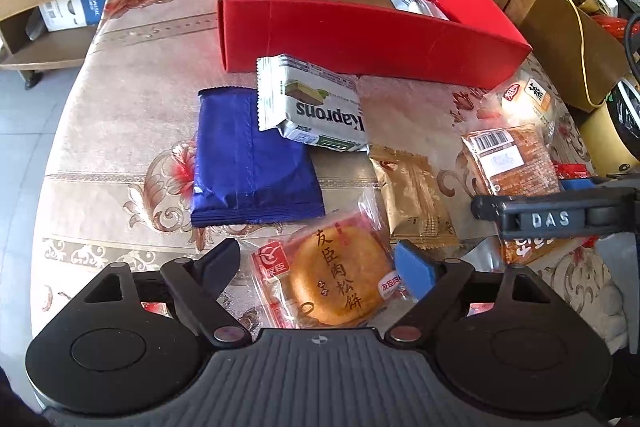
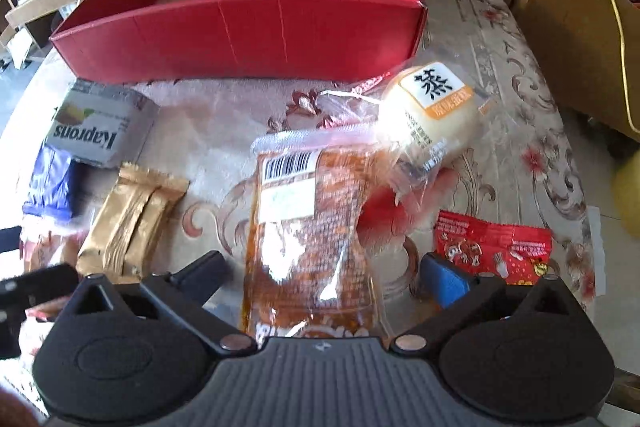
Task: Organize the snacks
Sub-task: 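Close the right gripper on the orange barcode bag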
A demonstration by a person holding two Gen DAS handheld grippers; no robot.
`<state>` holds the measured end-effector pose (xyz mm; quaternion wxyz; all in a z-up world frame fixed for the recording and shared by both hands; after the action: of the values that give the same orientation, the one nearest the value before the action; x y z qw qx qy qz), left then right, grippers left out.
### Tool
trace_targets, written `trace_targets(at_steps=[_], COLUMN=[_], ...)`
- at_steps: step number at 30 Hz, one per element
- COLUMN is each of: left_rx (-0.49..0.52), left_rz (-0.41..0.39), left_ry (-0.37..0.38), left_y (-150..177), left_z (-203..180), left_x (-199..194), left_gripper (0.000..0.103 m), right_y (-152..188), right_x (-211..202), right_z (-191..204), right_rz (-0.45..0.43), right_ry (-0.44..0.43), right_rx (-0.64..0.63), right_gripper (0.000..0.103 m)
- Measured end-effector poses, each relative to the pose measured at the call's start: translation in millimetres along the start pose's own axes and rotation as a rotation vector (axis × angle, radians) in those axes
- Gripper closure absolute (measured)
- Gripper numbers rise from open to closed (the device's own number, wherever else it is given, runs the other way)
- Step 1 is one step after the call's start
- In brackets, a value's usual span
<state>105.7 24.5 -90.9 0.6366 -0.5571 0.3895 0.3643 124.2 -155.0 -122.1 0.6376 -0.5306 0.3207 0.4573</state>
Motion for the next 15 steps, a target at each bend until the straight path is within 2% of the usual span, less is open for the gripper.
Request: trace_targets(at_steps=[4, 7, 10, 12, 14, 15], left_rx=[-0.005, -0.006, 0.0, -0.001, -0.005, -0.004], left_rz=[0.002, 0.008, 0.009, 0.011, 0.013, 0.012], left_ry=[0.012, 0.019, 0.021, 0.023, 0.025, 0.026], left_y=[-0.2, 0.0, 0.4, 0.4, 0.4, 0.5], left_z=[0.6, 1.0, 0.1, -0.1, 0.2, 0.1], left_x=[0.1, 1.3, 1.0, 1.4, 1.3, 1.1], left_gripper=[0.014, 0.014, 0.014, 0.013, 0.013, 0.013], right_y=[-6.9, -13.6, -17.9, -19.1, -21.3, -23.4], right_x=[2.1, 6.1, 5.9, 2.9, 0.2, -1.3], right_z=[-2.8, -2.3, 6.5, 16.1, 21.3, 21.3], right_rz=[0.001, 0.022, 0.042, 0.053, 0.078, 0.086], right_ry=[0.011, 0.021, 0.04, 0.021, -0.039, -0.039], right_rx=[0.046, 0.011, -0.057, -0.12, -0.127, -0.126], right_gripper=[0.0, 0.0, 0.005, 0.026, 0.044, 0.047])
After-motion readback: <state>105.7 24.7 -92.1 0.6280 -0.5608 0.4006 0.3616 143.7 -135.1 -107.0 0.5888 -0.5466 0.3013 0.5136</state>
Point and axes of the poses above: each gripper's, at about its wrist camera, not at the fingertips, and x roughly the way its jaws point, z to its left, y to its underside, the point moved 6 cm from there along x, roughly the way its jaws point, and after that the axes turned 13 degrees about -y, right-handed, at the moved point
